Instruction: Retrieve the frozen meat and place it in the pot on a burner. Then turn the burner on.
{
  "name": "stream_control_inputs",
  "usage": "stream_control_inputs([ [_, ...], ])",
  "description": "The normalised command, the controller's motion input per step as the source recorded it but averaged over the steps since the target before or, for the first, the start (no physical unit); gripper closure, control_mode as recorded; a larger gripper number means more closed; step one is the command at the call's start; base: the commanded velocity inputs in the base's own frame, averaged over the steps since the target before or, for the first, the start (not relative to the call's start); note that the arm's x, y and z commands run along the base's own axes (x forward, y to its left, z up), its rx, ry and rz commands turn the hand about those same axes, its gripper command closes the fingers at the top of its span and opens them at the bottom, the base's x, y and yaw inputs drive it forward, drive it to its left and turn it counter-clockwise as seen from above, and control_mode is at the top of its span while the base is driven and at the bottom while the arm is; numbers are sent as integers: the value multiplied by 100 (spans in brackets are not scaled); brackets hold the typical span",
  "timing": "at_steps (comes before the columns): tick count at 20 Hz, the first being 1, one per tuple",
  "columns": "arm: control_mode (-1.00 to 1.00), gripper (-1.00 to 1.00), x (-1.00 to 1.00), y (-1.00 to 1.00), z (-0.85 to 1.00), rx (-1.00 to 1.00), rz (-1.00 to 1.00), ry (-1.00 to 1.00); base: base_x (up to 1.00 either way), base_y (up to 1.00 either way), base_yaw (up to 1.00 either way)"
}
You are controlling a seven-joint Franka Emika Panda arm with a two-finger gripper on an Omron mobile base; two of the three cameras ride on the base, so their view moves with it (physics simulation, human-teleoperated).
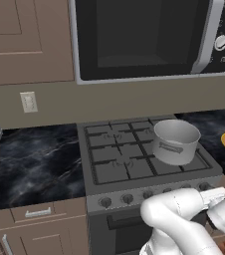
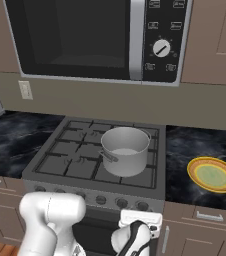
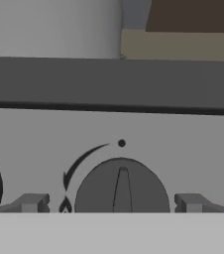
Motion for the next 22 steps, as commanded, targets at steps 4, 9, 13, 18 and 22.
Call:
stream_control_inputs([
  [4,-100,-100,13,0,0,0,0,0,0,0,0],
  [9,-100,100,0,0,0,0,0,0,0,0,0],
  [13,-100,100,1,0,0,0,0,0,0,0,0],
  [18,-100,100,0,0,0,0,0,0,0,0,0],
  [22,-100,100,0,0,0,-4,7,0,0,0,0],
])
